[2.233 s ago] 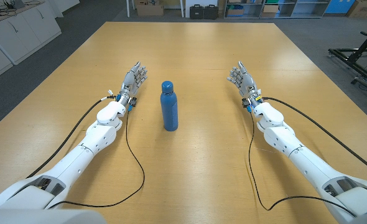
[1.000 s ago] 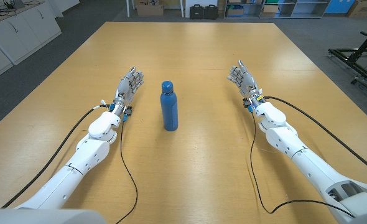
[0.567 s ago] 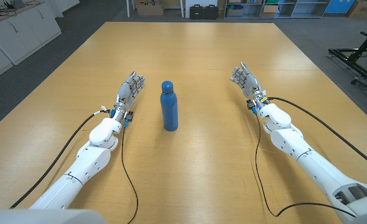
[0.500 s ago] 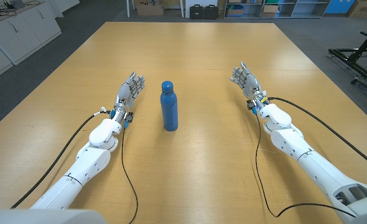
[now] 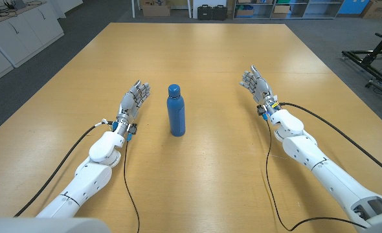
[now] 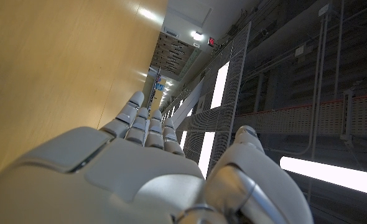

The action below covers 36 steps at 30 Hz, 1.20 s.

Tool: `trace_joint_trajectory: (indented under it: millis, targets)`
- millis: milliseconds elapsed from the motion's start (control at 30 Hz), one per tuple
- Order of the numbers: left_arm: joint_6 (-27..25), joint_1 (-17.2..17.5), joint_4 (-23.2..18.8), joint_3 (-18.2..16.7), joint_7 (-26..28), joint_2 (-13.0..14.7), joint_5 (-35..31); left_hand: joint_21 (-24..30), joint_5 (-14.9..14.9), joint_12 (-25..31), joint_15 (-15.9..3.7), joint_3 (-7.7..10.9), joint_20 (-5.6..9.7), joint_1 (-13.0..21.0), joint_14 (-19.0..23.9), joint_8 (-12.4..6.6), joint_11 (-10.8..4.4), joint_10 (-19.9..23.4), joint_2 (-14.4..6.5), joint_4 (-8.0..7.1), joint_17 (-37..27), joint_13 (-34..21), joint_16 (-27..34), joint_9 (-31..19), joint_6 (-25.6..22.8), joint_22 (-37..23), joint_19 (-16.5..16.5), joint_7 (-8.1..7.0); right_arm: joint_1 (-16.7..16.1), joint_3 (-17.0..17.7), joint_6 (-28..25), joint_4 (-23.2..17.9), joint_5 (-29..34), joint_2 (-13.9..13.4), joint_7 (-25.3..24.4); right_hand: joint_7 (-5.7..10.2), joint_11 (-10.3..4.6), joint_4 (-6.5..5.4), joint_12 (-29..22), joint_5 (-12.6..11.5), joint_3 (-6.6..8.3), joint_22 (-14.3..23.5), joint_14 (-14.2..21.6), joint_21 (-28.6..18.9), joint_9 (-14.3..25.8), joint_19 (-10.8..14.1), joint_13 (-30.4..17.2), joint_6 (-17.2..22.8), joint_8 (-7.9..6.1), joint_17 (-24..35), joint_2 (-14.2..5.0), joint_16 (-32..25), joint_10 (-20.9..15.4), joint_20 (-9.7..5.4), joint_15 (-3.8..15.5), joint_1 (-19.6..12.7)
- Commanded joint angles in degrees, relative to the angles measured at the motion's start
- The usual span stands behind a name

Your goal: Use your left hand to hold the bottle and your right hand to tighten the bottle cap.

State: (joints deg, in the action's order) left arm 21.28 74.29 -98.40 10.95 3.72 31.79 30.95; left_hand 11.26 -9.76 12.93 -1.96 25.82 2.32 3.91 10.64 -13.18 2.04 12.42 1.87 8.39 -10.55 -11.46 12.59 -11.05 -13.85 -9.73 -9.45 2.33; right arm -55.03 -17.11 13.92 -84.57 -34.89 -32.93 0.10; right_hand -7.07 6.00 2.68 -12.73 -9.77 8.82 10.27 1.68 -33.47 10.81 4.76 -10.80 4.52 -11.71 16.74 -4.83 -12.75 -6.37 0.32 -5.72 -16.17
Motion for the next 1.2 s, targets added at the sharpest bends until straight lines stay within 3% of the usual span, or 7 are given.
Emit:
trace_joint_trajectory:
  millis: [33,467,867,1200]
  targets:
    - [2.2,3.6,-1.9,-0.6,-0.2,0.8,-0.4,0.3,-0.5,0.2,-0.50,0.17,0.50,1.2,0.4,-0.35,-0.29,0.5,0.0,0.45,-0.2,0.0,-0.2,-0.3,-0.1,-0.3,-0.7,-0.62,-1.3,0.1,-0.5,-2.0,0.4,-0.4,-1.7,-1.35,0.08,0.30,-0.3,-0.5,0.22,0.1,0.5,0.1,0.2,0.4,-0.3,0.6,-0.29,0.2,-0.45,-0.5,-0.7,-0.03,-0.10,-0.2]
    - [3.9,7.7,-5.0,-2.0,2.3,2.8,-4.8,0.5,-1.1,0.0,-0.21,1.20,-0.48,3.6,0.6,-0.02,-0.34,0.4,-0.1,1.56,-0.1,-0.1,-0.5,-0.4,1.0,-0.3,-1.8,-0.97,-1.3,-0.5,-0.8,-2.8,0.9,-0.2,-2.0,-1.34,0.10,0.50,-0.3,-0.7,0.34,0.1,0.5,0.2,0.2,0.6,-0.3,0.8,-0.31,0.1,-0.57,-0.5,-0.9,0.06,-0.26,-0.4]
    - [7.1,10.6,-6.1,-3.1,0.0,6.3,-7.7,-0.2,-1.3,-0.9,0.40,1.61,-1.60,6.6,-0.8,0.49,-0.61,-1.4,2.2,2.33,-0.2,-0.1,-1.2,-0.5,3.1,-0.3,-0.5,-2.35,-2.0,-0.9,-1.9,-5.0,1.4,-0.7,-2.8,-1.35,0.29,0.75,-0.5,-0.8,0.51,0.1,0.6,0.4,0.2,0.6,-0.4,1.0,-0.31,0.1,-0.75,-0.5,-1.3,0.12,-0.27,-0.8]
    - [10.8,12.1,-5.8,-4.0,-1.0,7.4,-9.6,-0.5,-1.1,-1.3,0.17,1.50,-2.09,8.1,-1.9,0.79,-0.61,-2.5,4.0,2.34,-0.3,-0.2,-1.5,-0.6,4.5,-0.3,0.5,-2.22,-1.8,-0.8,-1.0,-5.2,2.0,-0.6,-3.1,-1.30,0.31,0.92,-0.5,-0.8,0.65,0.1,0.8,0.5,0.2,0.8,-0.4,1.0,-0.28,0.0,-0.90,-0.6,-1.4,0.19,-0.15,-1.0]
